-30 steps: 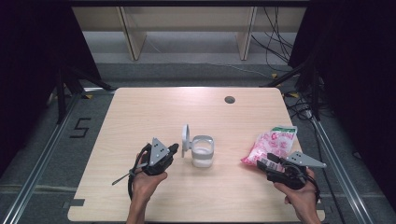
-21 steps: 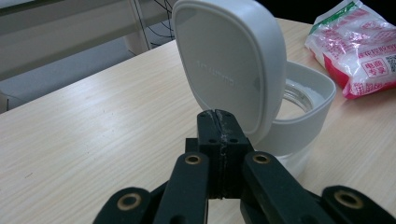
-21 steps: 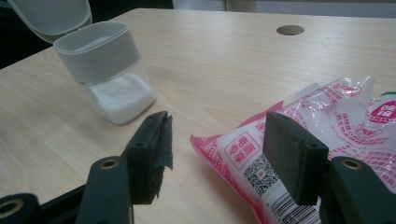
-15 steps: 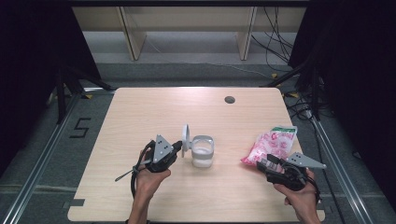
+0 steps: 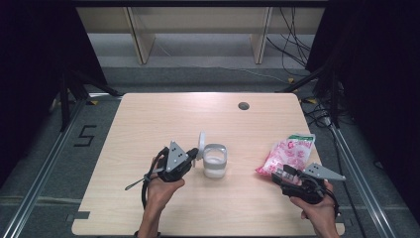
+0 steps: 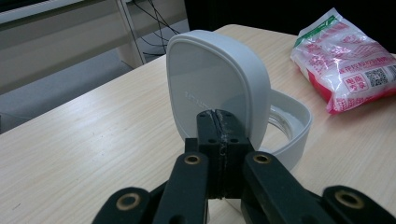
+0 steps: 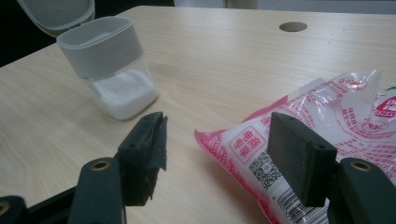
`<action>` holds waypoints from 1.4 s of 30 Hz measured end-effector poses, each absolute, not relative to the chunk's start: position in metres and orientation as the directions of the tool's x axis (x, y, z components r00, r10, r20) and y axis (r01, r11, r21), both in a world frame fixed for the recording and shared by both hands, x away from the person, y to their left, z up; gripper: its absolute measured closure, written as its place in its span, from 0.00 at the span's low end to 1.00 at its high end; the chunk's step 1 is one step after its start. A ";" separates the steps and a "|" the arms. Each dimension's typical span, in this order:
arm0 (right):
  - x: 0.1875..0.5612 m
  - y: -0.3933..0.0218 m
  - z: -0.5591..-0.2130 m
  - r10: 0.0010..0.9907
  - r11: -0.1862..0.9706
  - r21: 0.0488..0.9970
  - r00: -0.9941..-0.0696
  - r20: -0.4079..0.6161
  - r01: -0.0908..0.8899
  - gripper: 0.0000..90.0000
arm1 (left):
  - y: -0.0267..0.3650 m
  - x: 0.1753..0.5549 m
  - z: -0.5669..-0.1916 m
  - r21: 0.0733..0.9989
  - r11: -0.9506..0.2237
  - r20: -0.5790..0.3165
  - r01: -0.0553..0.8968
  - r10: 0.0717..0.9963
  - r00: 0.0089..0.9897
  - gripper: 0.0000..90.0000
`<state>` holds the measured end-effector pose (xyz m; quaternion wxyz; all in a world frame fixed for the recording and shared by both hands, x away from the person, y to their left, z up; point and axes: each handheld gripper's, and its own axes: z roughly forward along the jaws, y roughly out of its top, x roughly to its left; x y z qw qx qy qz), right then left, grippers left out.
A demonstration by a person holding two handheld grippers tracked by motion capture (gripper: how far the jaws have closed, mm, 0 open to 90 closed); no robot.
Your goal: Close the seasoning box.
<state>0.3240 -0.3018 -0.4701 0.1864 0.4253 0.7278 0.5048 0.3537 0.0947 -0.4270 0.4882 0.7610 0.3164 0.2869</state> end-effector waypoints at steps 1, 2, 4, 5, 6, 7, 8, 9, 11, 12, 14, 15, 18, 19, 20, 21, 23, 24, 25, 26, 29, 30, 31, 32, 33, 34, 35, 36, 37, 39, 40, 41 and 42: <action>0.324 -0.302 -0.470 0.807 0.128 0.893 -0.569 0.159 0.431 0.41 | 0.094 0.353 -0.426 0.923 -0.330 0.135 0.199 0.760 0.635 0.99; 0.324 -0.302 -0.471 0.807 0.128 0.893 -0.569 0.159 0.431 0.41 | 0.093 0.353 -0.425 0.924 -0.324 0.129 0.201 0.761 0.636 0.98; 0.325 -0.301 -0.471 0.803 0.126 0.892 -0.572 0.164 0.434 0.41 | 0.091 0.353 -0.424 0.924 -0.330 0.134 0.195 0.755 0.642 0.98; 0.325 -0.301 -0.471 0.803 0.128 0.892 -0.573 0.164 0.433 0.42 | 0.089 0.353 -0.424 0.925 -0.328 0.132 0.193 0.751 0.647 0.98; 0.325 -0.301 -0.471 0.802 0.129 0.893 -0.574 0.162 0.431 0.41 | 0.087 0.353 -0.423 0.924 -0.328 0.128 0.195 0.749 0.650 0.98; 0.325 -0.301 -0.471 0.801 0.129 0.894 -0.577 0.161 0.429 0.42 | 0.086 0.353 -0.423 0.922 -0.340 0.141 0.188 0.744 0.654 0.98; 0.325 -0.301 -0.471 0.800 0.129 0.894 -0.578 0.162 0.430 0.42 | 0.083 0.353 -0.423 0.920 -0.344 0.143 0.186 0.739 0.658 0.98; 0.325 -0.301 -0.471 0.800 0.130 0.894 -0.578 0.161 0.429 0.42 | 0.081 0.353 -0.422 0.923 -0.340 0.138 0.182 0.732 0.667 0.98; 0.325 -0.301 -0.472 0.797 0.130 0.896 -0.582 0.160 0.425 0.42 | 0.079 0.354 -0.421 0.925 -0.340 0.145 0.167 0.726 0.673 0.97; 0.324 -0.300 -0.472 0.797 0.131 0.894 -0.581 0.162 0.428 0.42 | 0.078 0.353 -0.422 0.927 -0.329 0.129 0.177 0.727 0.674 0.97; 0.324 -0.300 -0.472 0.797 0.130 0.894 -0.581 0.162 0.428 0.42 | 0.079 0.353 -0.421 0.925 -0.341 0.145 0.167 0.723 0.676 0.96; 0.322 -0.299 -0.471 0.802 0.110 0.880 -0.565 0.197 0.462 0.42 | 0.080 0.352 -0.421 0.925 -0.335 0.129 0.182 0.725 0.677 0.95; 0.324 -0.300 -0.471 0.799 0.133 0.893 -0.579 0.161 0.431 0.42 | 0.082 0.352 -0.420 0.928 -0.330 0.129 0.171 0.718 0.683 0.92; 0.324 -0.300 -0.471 0.800 0.136 0.895 -0.580 0.154 0.425 0.42 | 0.083 0.352 -0.420 0.931 -0.320 0.117 0.176 0.718 0.686 0.90; 0.324 -0.300 -0.471 0.801 0.140 0.893 -0.580 0.152 0.428 0.42 | 0.084 0.352 -0.419 0.931 -0.316 0.108 0.182 0.715 0.691 0.87; 0.324 -0.300 -0.471 0.800 0.140 0.893 -0.580 0.153 0.429 0.42 | 0.085 0.352 -0.419 0.938 -0.291 0.080 0.189 0.711 0.698 0.85; 0.323 -0.299 -0.471 0.797 0.129 0.886 -0.578 0.174 0.445 0.42 | 0.085 0.352 -0.417 0.938 -0.291 0.075 0.187 0.698 0.712 0.81; 0.322 -0.299 -0.471 0.798 0.129 0.881 -0.575 0.180 0.455 0.42 | 0.084 0.352 -0.417 0.939 -0.284 0.063 0.194 0.695 0.716 0.78; 0.322 -0.298 -0.471 0.796 0.116 0.879 -0.572 0.196 0.462 0.42 | 0.084 0.352 -0.416 0.939 -0.282 0.056 0.197 0.691 0.721 0.74; 0.322 -0.298 -0.472 0.794 0.115 0.886 -0.577 0.190 0.449 0.42 | 0.083 0.352 -0.416 0.941 -0.271 0.042 0.204 0.689 0.723 0.71; 0.323 -0.298 -0.472 0.792 0.131 0.886 -0.584 0.176 0.444 0.42 | 0.080 0.352 -0.416 0.940 -0.259 0.018 0.223 0.689 0.725 0.62; 0.323 -0.298 -0.472 0.789 0.124 0.889 -0.587 0.181 0.441 0.42 | 0.079 0.351 -0.416 0.936 -0.270 0.024 0.224 0.687 0.726 0.61; 0.322 -0.298 -0.472 0.794 0.132 0.887 -0.583 0.174 0.443 0.42 | 0.078 0.350 -0.416 0.933 -0.282 0.034 0.222 0.685 0.727 0.60; 0.322 -0.297 -0.472 0.796 0.124 0.881 -0.576 0.186 0.456 0.42 | 0.077 0.349 -0.416 0.933 -0.279 0.026 0.226 0.681 0.732 0.57; 0.321 -0.297 -0.472 0.795 0.120 0.879 -0.575 0.193 0.462 0.42 | 0.078 0.347 -0.415 0.931 -0.283 0.028 0.229 0.682 0.731 0.55; 0.322 -0.297 -0.472 0.795 0.124 0.880 -0.577 0.189 0.458 0.42 | 0.078 0.345 -0.415 0.935 -0.278 0.030 0.221 0.682 0.731 0.54; 0.323 -0.297 -0.473 0.794 0.134 0.885 -0.583 0.173 0.445 0.42 | 0.079 0.344 -0.416 0.931 -0.292 0.040 0.217 0.676 0.736 0.51; 0.322 -0.296 -0.473 0.797 0.132 0.876 -0.575 0.184 0.464 0.42 | 0.079 0.342 -0.417 0.930 -0.291 0.034 0.222 0.672 0.740 0.48; 0.324 -0.297 -0.474 0.791 0.146 0.887 -0.591 0.161 0.438 0.42 | 0.079 0.340 -0.419 0.930 -0.294 0.035 0.221 0.667 0.744 0.45; 0.321 -0.294 -0.473 0.790 0.117 0.876 -0.579 0.204 0.468 0.41 | 0.079 0.336 -0.424 0.927 -0.295 0.021 0.229 0.653 0.757 0.41; 0.321 -0.295 -0.473 0.786 0.129 0.873 -0.585 0.199 0.471 0.41 | 0.079 0.335 -0.425 0.924 -0.304 0.027 0.230 0.654 0.756 0.41; 0.323 -0.294 -0.475 0.778 0.139 0.889 -0.603 0.174 0.437 0.41 | 0.079 0.335 -0.427 0.925 -0.309 0.034 0.221 0.647 0.761 0.39; 0.322 -0.294 -0.474 0.784 0.147 0.881 -0.596 0.174 0.450 0.41 | 0.080 0.334 -0.428 0.922 -0.307 0.023 0.237 0.653 0.757 0.37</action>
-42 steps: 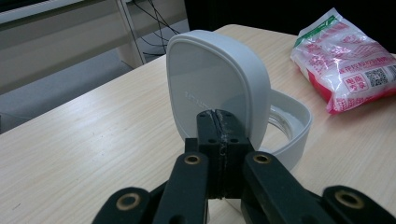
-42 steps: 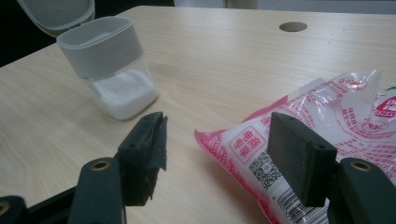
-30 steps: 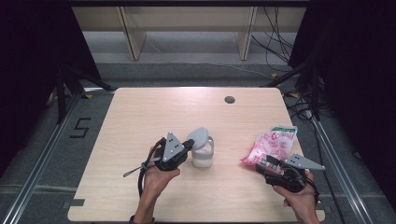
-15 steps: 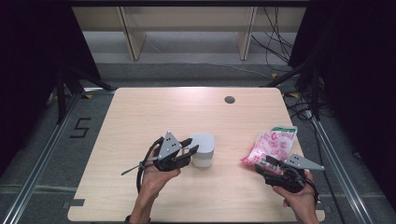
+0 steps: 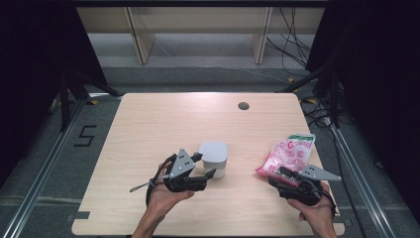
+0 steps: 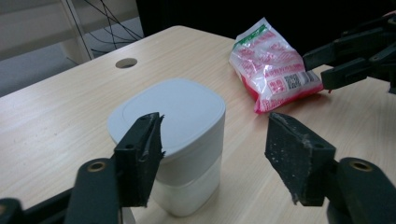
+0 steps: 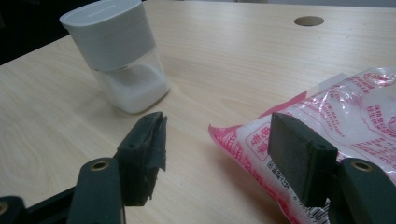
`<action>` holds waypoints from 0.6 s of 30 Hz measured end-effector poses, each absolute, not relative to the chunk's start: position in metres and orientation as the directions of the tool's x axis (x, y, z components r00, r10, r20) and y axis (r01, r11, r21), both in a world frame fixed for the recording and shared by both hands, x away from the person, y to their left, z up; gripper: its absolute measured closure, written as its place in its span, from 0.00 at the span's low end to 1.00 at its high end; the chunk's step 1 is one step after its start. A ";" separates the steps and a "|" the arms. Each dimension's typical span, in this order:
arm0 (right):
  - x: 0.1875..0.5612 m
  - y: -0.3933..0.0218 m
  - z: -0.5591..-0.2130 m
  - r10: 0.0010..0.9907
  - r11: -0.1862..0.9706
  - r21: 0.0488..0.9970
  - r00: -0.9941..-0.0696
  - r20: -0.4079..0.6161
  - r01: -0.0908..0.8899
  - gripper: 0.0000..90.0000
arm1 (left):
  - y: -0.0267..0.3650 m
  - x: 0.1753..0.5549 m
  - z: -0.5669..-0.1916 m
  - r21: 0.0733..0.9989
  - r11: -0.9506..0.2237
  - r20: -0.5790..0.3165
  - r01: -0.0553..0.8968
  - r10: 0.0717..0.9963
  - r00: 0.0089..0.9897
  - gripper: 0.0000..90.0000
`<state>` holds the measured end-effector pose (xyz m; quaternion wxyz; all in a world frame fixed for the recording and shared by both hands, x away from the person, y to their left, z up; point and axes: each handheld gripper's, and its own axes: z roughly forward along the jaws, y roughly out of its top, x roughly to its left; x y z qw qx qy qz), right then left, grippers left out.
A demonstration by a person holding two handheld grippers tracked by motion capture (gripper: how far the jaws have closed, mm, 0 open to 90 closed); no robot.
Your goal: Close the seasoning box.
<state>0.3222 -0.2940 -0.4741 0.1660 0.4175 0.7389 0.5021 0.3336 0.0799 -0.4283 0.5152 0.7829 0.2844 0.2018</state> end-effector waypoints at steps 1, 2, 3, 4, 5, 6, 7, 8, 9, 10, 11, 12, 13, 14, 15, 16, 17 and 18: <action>0.322 -0.294 -0.474 0.780 0.150 0.881 -0.601 0.173 0.448 0.41 | 0.081 0.333 -0.430 0.922 -0.301 0.017 0.242 0.657 0.754 0.36; 0.322 -0.293 -0.475 0.775 0.147 0.881 -0.605 0.180 0.451 0.41 | 0.082 0.332 -0.432 0.923 -0.301 0.016 0.239 0.651 0.759 0.35; 0.321 -0.292 -0.474 0.774 0.139 0.879 -0.603 0.191 0.457 0.40 | 0.082 0.331 -0.433 0.923 -0.297 0.011 0.244 0.655 0.755 0.35; 0.321 -0.292 -0.475 0.773 0.149 0.877 -0.607 0.185 0.456 0.40 | 0.082 0.330 -0.434 0.922 -0.301 0.012 0.243 0.651 0.759 0.35; 0.322 -0.292 -0.475 0.771 0.160 0.879 -0.612 0.173 0.450 0.40 | 0.083 0.329 -0.436 0.922 -0.300 0.010 0.246 0.652 0.758 0.34; 0.323 -0.291 -0.476 0.772 0.161 0.882 -0.613 0.167 0.443 0.40 | 0.083 0.327 -0.437 0.922 -0.289 -0.005 0.259 0.657 0.754 0.33; 0.322 -0.291 -0.475 0.767 0.162 0.880 -0.618 0.173 0.447 0.40 | 0.083 0.327 -0.438 0.921 -0.290 -0.006 0.258 0.655 0.756 0.33; 0.322 -0.290 -0.475 0.766 0.158 0.879 -0.618 0.178 0.450 0.40 | 0.083 0.326 -0.440 0.924 -0.285 -0.010 0.257 0.652 0.758 0.33; 0.322 -0.290 -0.475 0.757 0.155 0.879 -0.626 0.187 0.451 0.40 | 0.083 0.325 -0.441 0.922 -0.292 -0.002 0.254 0.653 0.758 0.33; 0.322 -0.290 -0.475 0.754 0.176 0.873 -0.632 0.178 0.456 0.40 | 0.082 0.324 -0.443 0.923 -0.292 -0.001 0.252 0.652 0.758 0.33; 0.320 -0.289 -0.475 0.766 0.164 0.869 -0.615 0.186 0.466 0.40 | 0.082 0.324 -0.443 0.922 -0.293 -0.002 0.253 0.650 0.760 0.32; 0.320 -0.289 -0.475 0.767 0.162 0.869 -0.614 0.186 0.467 0.40 | 0.082 0.323 -0.445 0.925 -0.291 0.000 0.246 0.645 0.764 0.32; 0.323 -0.289 -0.476 0.758 0.179 0.884 -0.633 0.156 0.432 0.40 | 0.082 0.323 -0.446 0.924 -0.296 0.006 0.243 0.646 0.764 0.32; 0.322 -0.289 -0.476 0.765 0.175 0.883 -0.625 0.157 0.435 0.40 | 0.082 0.321 -0.449 0.923 -0.293 0.001 0.249 0.648 0.761 0.32; 0.323 -0.288 -0.477 0.762 0.170 0.885 -0.627 0.161 0.434 0.40 | 0.082 0.321 -0.450 0.926 -0.287 -0.004 0.246 0.644 0.765 0.31; 0.322 -0.288 -0.476 0.762 0.173 0.877 -0.625 0.169 0.448 0.40 | 0.082 0.319 -0.452 0.925 -0.279 -0.016 0.257 0.648 0.761 0.31; 0.321 -0.288 -0.476 0.760 0.168 0.879 -0.626 0.172 0.445 0.40 | 0.083 0.318 -0.454 0.922 -0.295 0.002 0.251 0.652 0.758 0.31; 0.321 -0.287 -0.476 0.759 0.172 0.878 -0.628 0.170 0.446 0.40 | 0.083 0.318 -0.455 0.918 -0.305 0.008 0.253 0.652 0.758 0.31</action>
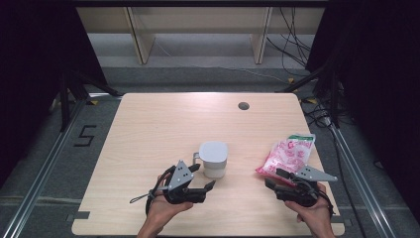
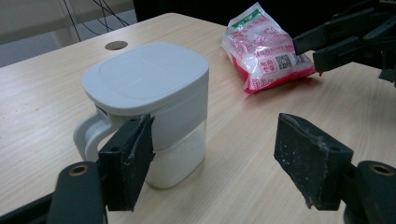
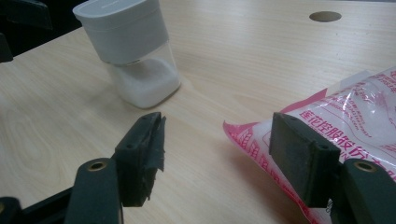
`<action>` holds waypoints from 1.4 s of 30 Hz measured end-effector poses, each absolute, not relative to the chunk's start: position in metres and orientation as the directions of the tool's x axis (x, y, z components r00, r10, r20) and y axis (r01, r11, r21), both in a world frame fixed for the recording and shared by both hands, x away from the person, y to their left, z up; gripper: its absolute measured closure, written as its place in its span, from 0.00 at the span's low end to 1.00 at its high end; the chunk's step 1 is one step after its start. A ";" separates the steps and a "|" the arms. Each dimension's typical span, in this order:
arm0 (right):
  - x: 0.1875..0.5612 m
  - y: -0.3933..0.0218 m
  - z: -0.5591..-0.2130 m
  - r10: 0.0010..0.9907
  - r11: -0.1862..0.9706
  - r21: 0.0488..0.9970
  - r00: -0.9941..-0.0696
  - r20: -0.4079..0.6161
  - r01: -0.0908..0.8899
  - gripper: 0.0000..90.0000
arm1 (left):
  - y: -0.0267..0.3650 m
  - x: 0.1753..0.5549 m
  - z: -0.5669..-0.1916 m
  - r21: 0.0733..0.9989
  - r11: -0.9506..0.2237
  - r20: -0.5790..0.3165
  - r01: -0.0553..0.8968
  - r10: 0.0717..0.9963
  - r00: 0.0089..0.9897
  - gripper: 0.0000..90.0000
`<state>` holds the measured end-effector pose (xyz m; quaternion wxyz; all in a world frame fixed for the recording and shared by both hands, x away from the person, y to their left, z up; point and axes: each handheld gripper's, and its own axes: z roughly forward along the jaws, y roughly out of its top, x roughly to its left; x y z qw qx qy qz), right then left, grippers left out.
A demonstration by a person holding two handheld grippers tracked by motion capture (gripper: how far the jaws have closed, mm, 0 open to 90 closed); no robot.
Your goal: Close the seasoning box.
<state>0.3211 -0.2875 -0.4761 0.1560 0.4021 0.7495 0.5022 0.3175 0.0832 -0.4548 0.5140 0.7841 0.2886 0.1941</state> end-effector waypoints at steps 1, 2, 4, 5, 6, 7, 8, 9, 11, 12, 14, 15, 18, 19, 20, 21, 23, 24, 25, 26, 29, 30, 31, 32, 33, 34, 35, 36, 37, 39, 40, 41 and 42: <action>0.319 -0.286 -0.476 0.762 0.158 0.870 -0.618 0.193 0.467 0.40 | 0.083 0.317 -0.456 0.918 -0.305 0.007 0.255 0.655 0.755 0.31; 0.320 -0.286 -0.476 0.762 0.161 0.871 -0.619 0.188 0.463 0.40 | 0.085 0.317 -0.456 0.916 -0.316 0.025 0.247 0.659 0.752 0.31; 0.320 -0.286 -0.476 0.756 0.171 0.876 -0.631 0.177 0.451 0.40 | 0.087 0.317 -0.458 0.914 -0.315 0.024 0.257 0.672 0.740 0.30; 0.321 -0.286 -0.476 0.751 0.184 0.878 -0.639 0.164 0.442 0.40 | 0.088 0.316 -0.459 0.913 -0.315 0.023 0.259 0.675 0.738 0.30; 0.320 -0.284 -0.476 0.752 0.162 0.874 -0.631 0.191 0.458 0.40 | 0.089 0.315 -0.461 0.914 -0.309 0.020 0.261 0.679 0.734 0.30; 0.318 -0.283 -0.476 0.751 0.153 0.870 -0.627 0.207 0.469 0.40 | 0.091 0.314 -0.462 0.912 -0.314 0.020 0.264 0.678 0.735 0.30; 0.321 -0.285 -0.476 0.743 0.185 0.877 -0.647 0.171 0.444 0.40 | 0.093 0.313 -0.463 0.910 -0.323 0.027 0.262 0.674 0.738 0.30; 0.317 -0.282 -0.476 0.752 0.168 0.866 -0.629 0.196 0.471 0.40 | 0.093 0.312 -0.465 0.911 -0.307 0.009 0.276 0.683 0.730 0.30; 0.316 -0.282 -0.475 0.750 0.178 0.860 -0.631 0.196 0.478 0.40 | 0.097 0.312 -0.467 0.906 -0.327 0.030 0.269 0.683 0.730 0.30; 0.317 -0.281 -0.476 0.742 0.182 0.869 -0.644 0.185 0.460 0.39 | 0.098 0.311 -0.468 0.903 -0.323 0.020 0.282 0.689 0.724 0.30; 0.317 -0.281 -0.476 0.736 0.195 0.871 -0.654 0.174 0.451 0.39 | 0.100 0.310 -0.472 0.903 -0.325 0.021 0.282 0.687 0.726 0.30; 0.316 -0.280 -0.476 0.732 0.193 0.870 -0.657 0.180 0.454 0.39 | 0.100 0.309 -0.474 0.904 -0.314 0.010 0.291 0.696 0.718 0.30; 0.315 -0.279 -0.477 0.725 0.211 0.866 -0.666 0.172 0.453 0.39 | 0.102 0.308 -0.477 0.901 -0.317 0.014 0.295 0.702 0.712 0.30; 0.315 -0.278 -0.478 0.715 0.213 0.869 -0.677 0.172 0.446 0.39 | 0.103 0.307 -0.477 0.898 -0.329 0.026 0.293 0.702 0.712 0.30; 0.313 -0.277 -0.476 0.720 0.217 0.861 -0.671 0.176 0.459 0.39 | 0.105 0.307 -0.478 0.893 -0.346 0.041 0.288 0.700 0.713 0.29; 0.311 -0.275 -0.477 0.722 0.216 0.857 -0.667 0.183 0.468 0.39 | 0.104 0.306 -0.479 0.898 -0.330 0.025 0.293 0.701 0.713 0.29; 0.308 -0.273 -0.476 0.717 0.216 0.852 -0.670 0.193 0.477 0.39 | 0.104 0.304 -0.481 0.899 -0.321 0.018 0.299 0.706 0.708 0.29; 0.308 -0.273 -0.477 0.713 0.232 0.853 -0.678 0.178 0.468 0.38 | 0.105 0.305 -0.483 0.902 -0.315 0.014 0.297 0.707 0.707 0.29; 0.307 -0.273 -0.476 0.715 0.243 0.848 -0.677 0.172 0.472 0.38 | 0.105 0.304 -0.483 0.897 -0.323 0.018 0.301 0.708 0.706 0.29; 0.309 -0.273 -0.477 0.707 0.256 0.862 -0.693 0.142 0.438 0.38 | 0.106 0.304 -0.484 0.896 -0.332 0.028 0.296 0.707 0.707 0.29; 0.305 -0.269 -0.478 0.694 0.263 0.855 -0.703 0.154 0.447 0.38 | 0.106 0.303 -0.488 0.901 -0.311 0.006 0.303 0.707 0.708 0.29; 0.304 -0.269 -0.477 0.688 0.270 0.857 -0.711 0.147 0.438 0.38 | 0.107 0.303 -0.489 0.895 -0.326 0.019 0.305 0.710 0.704 0.29; 0.302 -0.268 -0.477 0.687 0.272 0.852 -0.710 0.153 0.447 0.38 | 0.107 0.303 -0.491 0.895 -0.323 0.014 0.307 0.708 0.706 0.29; 0.302 -0.267 -0.478 0.679 0.279 0.851 -0.718 0.153 0.446 0.38 | 0.106 0.302 -0.493 0.900 -0.301 -0.009 0.316 0.711 0.703 0.29; 0.299 -0.266 -0.478 0.691 0.287 0.832 -0.704 0.164 0.475 0.38 | 0.109 0.302 -0.493 0.889 -0.332 0.013 0.316 0.708 0.706 0.28; 0.301 -0.267 -0.480 0.674 0.311 0.849 -0.729 0.120 0.427 0.38 | 0.109 0.301 -0.493 0.890 -0.329 0.009 0.317 0.706 0.708 0.28; 0.298 -0.265 -0.481 0.675 0.300 0.837 -0.722 0.152 0.457 0.38 | 0.109 0.299 -0.494 0.887 -0.332 0.008 0.320 0.706 0.709 0.28; 0.297 -0.264 -0.483 0.664 0.318 0.831 -0.733 0.148 0.456 0.38 | 0.109 0.298 -0.495 0.887 -0.334 0.012 0.318 0.705 0.709 0.28; 0.295 -0.263 -0.483 0.656 0.338 0.821 -0.740 0.145 0.460 0.37 | 0.110 0.297 -0.495 0.887 -0.340 0.021 0.311 0.704 0.710 0.27; 0.291 -0.260 -0.485 0.647 0.348 0.812 -0.747 0.154 0.469 0.37 | 0.112 0.295 -0.496 0.881 -0.360 0.038 0.306 0.699 0.714 0.27; 0.291 -0.261 -0.485 0.641 0.367 0.815 -0.757 0.128 0.449 0.37 | 0.113 0.294 -0.497 0.880 -0.364 0.042 0.304 0.699 0.714 0.27; 0.288 -0.260 -0.485 0.646 0.360 0.808 -0.749 0.144 0.466 0.37 | 0.112 0.293 -0.500 0.884 -0.349 0.026 0.311 0.701 0.713 0.27; 0.288 -0.261 -0.486 0.638 0.389 0.810 -0.763 0.106 0.438 0.37 | 0.113 0.292 -0.502 0.879 -0.343 0.008 0.332 0.705 0.709 0.27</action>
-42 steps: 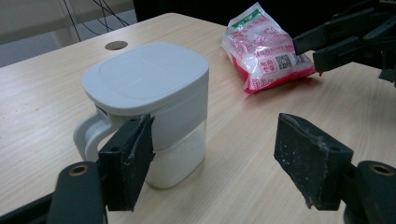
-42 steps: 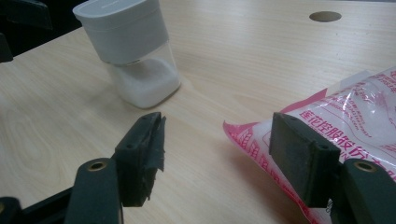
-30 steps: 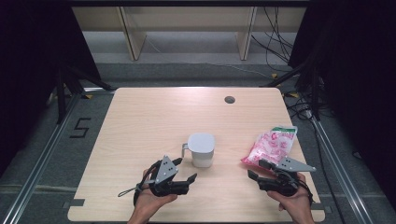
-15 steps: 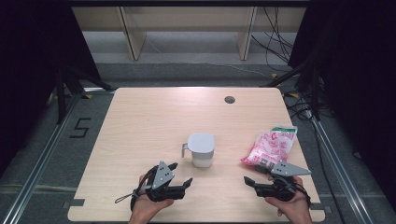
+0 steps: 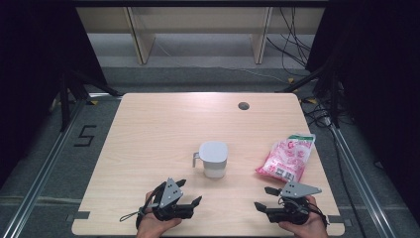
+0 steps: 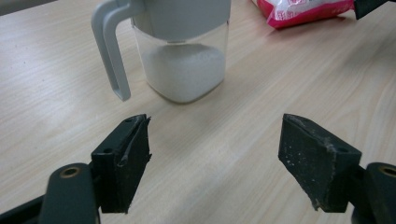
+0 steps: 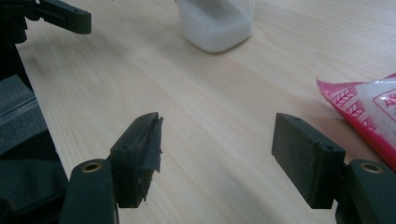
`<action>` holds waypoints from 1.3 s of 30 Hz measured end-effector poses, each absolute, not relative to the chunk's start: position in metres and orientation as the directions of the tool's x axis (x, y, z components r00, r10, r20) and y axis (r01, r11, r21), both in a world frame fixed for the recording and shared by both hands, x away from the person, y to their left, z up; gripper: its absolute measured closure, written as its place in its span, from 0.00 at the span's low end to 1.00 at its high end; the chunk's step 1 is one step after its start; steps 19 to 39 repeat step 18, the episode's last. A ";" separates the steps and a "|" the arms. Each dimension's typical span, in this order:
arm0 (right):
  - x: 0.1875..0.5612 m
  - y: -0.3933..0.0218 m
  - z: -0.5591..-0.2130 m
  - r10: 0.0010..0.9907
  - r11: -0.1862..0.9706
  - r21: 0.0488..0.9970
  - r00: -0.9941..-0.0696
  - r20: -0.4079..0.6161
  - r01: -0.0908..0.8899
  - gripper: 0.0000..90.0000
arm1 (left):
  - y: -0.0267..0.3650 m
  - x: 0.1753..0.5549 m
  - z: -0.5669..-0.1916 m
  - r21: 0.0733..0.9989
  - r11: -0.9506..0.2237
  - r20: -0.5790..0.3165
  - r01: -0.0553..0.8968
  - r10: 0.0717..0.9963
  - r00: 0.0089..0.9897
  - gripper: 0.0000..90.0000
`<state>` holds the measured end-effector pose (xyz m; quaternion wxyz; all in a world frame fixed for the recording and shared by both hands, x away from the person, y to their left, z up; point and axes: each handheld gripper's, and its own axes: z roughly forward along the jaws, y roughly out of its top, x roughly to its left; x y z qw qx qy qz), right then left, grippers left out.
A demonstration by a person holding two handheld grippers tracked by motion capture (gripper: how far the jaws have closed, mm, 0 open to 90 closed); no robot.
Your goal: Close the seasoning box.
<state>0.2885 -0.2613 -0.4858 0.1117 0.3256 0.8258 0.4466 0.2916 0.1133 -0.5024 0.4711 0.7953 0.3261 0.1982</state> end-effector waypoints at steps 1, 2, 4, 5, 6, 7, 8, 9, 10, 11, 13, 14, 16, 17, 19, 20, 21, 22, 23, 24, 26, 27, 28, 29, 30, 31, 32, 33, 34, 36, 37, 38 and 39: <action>0.286 -0.260 -0.486 0.634 0.387 0.800 -0.762 0.130 0.458 0.37 | 0.115 0.291 -0.504 0.874 -0.353 0.017 0.334 0.709 0.705 0.27; 0.285 -0.261 -0.486 0.636 0.399 0.807 -0.765 0.099 0.436 0.36 | 0.116 0.290 -0.504 0.872 -0.365 0.030 0.328 0.707 0.707 0.27; 0.283 -0.260 -0.487 0.633 0.407 0.801 -0.768 0.099 0.439 0.36 | 0.115 0.288 -0.505 0.870 -0.373 0.039 0.323 0.704 0.709 0.27; 0.282 -0.261 -0.487 0.634 0.414 0.798 -0.768 0.092 0.437 0.36 | 0.114 0.286 -0.506 0.869 -0.364 0.021 0.335 0.704 0.710 0.27; 0.281 -0.261 -0.487 0.638 0.415 0.795 -0.764 0.093 0.443 0.36 | 0.114 0.286 -0.506 0.865 -0.382 0.042 0.325 0.701 0.712 0.27; 0.281 -0.260 -0.489 0.630 0.418 0.799 -0.772 0.087 0.431 0.36 | 0.113 0.284 -0.507 0.865 -0.376 0.028 0.333 0.698 0.716 0.27; 0.281 -0.261 -0.489 0.622 0.423 0.791 -0.776 0.102 0.443 0.36 | 0.114 0.284 -0.506 0.856 -0.405 0.058 0.320 0.692 0.720 0.27; 0.279 -0.260 -0.489 0.635 0.421 0.788 -0.766 0.097 0.449 0.36 | 0.113 0.283 -0.508 0.862 -0.388 0.037 0.327 0.691 0.722 0.27; 0.279 -0.260 -0.490 0.627 0.427 0.788 -0.773 0.095 0.443 0.36 | 0.112 0.283 -0.509 0.866 -0.372 0.021 0.335 0.695 0.719 0.27; 0.278 -0.260 -0.490 0.634 0.431 0.786 -0.769 0.085 0.443 0.36 | 0.112 0.283 -0.509 0.862 -0.377 0.020 0.339 0.694 0.720 0.27; 0.277 -0.260 -0.490 0.630 0.435 0.783 -0.771 0.087 0.444 0.36 | 0.115 0.284 -0.509 0.854 -0.397 0.042 0.338 0.699 0.714 0.27; 0.277 -0.260 -0.490 0.632 0.435 0.784 -0.771 0.085 0.443 0.36 | 0.114 0.284 -0.511 0.861 -0.367 0.011 0.352 0.705 0.709 0.27; 0.278 -0.260 -0.490 0.635 0.437 0.783 -0.769 0.080 0.443 0.36 | 0.115 0.285 -0.511 0.861 -0.361 0.005 0.358 0.710 0.704 0.27; 0.278 -0.260 -0.490 0.633 0.440 0.782 -0.770 0.080 0.443 0.36 | 0.116 0.285 -0.511 0.859 -0.366 0.008 0.359 0.709 0.705 0.27; 0.278 -0.260 -0.490 0.634 0.440 0.782 -0.770 0.078 0.441 0.36 | 0.116 0.286 -0.512 0.861 -0.363 0.007 0.356 0.709 0.705 0.27; 0.278 -0.260 -0.490 0.634 0.440 0.782 -0.770 0.078 0.441 0.36 | 0.116 0.286 -0.512 0.861 -0.363 0.007 0.356 0.709 0.705 0.27; 0.278 -0.260 -0.490 0.634 0.440 0.782 -0.770 0.078 0.441 0.36 | 0.116 0.286 -0.512 0.861 -0.363 0.007 0.356 0.709 0.705 0.27; 0.278 -0.260 -0.490 0.634 0.440 0.782 -0.770 0.078 0.441 0.36 | 0.116 0.286 -0.512 0.861 -0.363 0.007 0.356 0.709 0.705 0.27; 0.278 -0.260 -0.490 0.634 0.440 0.782 -0.770 0.078 0.441 0.36 | 0.116 0.286 -0.512 0.861 -0.363 0.007 0.356 0.709 0.705 0.27; 0.278 -0.260 -0.490 0.634 0.440 0.782 -0.770 0.078 0.441 0.36 | 0.116 0.286 -0.512 0.861 -0.363 0.007 0.356 0.709 0.705 0.27; 0.278 -0.260 -0.490 0.634 0.440 0.782 -0.770 0.078 0.441 0.36 | 0.116 0.286 -0.512 0.861 -0.363 0.007 0.356 0.709 0.705 0.27; 0.278 -0.260 -0.490 0.634 0.440 0.782 -0.770 0.078 0.441 0.36 | 0.116 0.286 -0.512 0.861 -0.363 0.007 0.356 0.709 0.705 0.27; 0.278 -0.260 -0.490 0.634 0.440 0.782 -0.770 0.078 0.441 0.36 | 0.116 0.286 -0.512 0.861 -0.363 0.007 0.356 0.709 0.705 0.27; 0.278 -0.260 -0.490 0.634 0.440 0.782 -0.770 0.078 0.441 0.36 | 0.116 0.286 -0.512 0.861 -0.363 0.007 0.356 0.709 0.705 0.27; 0.278 -0.260 -0.490 0.634 0.440 0.782 -0.770 0.078 0.441 0.36 | 0.116 0.286 -0.512 0.861 -0.363 0.007 0.356 0.709 0.705 0.27; 0.278 -0.260 -0.490 0.634 0.440 0.782 -0.770 0.078 0.441 0.36 | 0.116 0.286 -0.512 0.861 -0.363 0.007 0.356 0.709 0.705 0.27; 0.278 -0.260 -0.490 0.634 0.440 0.782 -0.770 0.078 0.441 0.36 | 0.116 0.286 -0.512 0.861 -0.363 0.007 0.356 0.709 0.705 0.27; 0.278 -0.260 -0.490 0.634 0.440 0.782 -0.770 0.078 0.441 0.36 | 0.116 0.286 -0.512 0.861 -0.363 0.007 0.356 0.709 0.705 0.27; 0.278 -0.260 -0.490 0.634 0.440 0.782 -0.770 0.078 0.441 0.36 | 0.116 0.286 -0.512 0.861 -0.363 0.007 0.356 0.709 0.705 0.27; 0.278 -0.260 -0.490 0.634 0.440 0.782 -0.770 0.078 0.441 0.36 | 0.116 0.286 -0.512 0.861 -0.363 0.007 0.356 0.709 0.705 0.27; 0.278 -0.260 -0.490 0.634 0.440 0.782 -0.770 0.078 0.441 0.36 | 0.116 0.286 -0.512 0.861 -0.363 0.007 0.356 0.709 0.705 0.27; 0.278 -0.260 -0.490 0.634 0.440 0.782 -0.770 0.078 0.441 0.36 | 0.116 0.286 -0.512 0.861 -0.363 0.007 0.356 0.709 0.705 0.27; 0.278 -0.260 -0.490 0.634 0.440 0.782 -0.770 0.078 0.441 0.36 | 0.116 0.286 -0.512 0.861 -0.363 0.007 0.356 0.709 0.705 0.27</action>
